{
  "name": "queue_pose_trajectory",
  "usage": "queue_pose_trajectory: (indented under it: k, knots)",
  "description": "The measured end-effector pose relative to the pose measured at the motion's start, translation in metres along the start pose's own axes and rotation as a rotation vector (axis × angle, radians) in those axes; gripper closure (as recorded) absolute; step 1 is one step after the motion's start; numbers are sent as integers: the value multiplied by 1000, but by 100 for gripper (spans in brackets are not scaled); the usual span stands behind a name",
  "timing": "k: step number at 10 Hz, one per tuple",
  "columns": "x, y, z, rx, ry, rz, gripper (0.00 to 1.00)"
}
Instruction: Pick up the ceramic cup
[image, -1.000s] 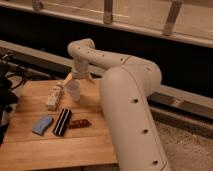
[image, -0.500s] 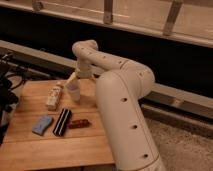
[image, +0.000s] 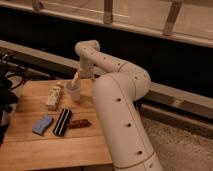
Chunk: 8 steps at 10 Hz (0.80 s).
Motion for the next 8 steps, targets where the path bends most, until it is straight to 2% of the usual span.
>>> queue_pose_trajectory:
  k: [2, 5, 7, 8]
  knots:
    - [6, 4, 6, -1, 0, 0, 55]
    - [-2, 3, 7, -2, 3, -12, 86]
    - [1, 9, -9, -5, -2, -20, 98]
    - [1, 11, -25, -11, -6, -30, 99]
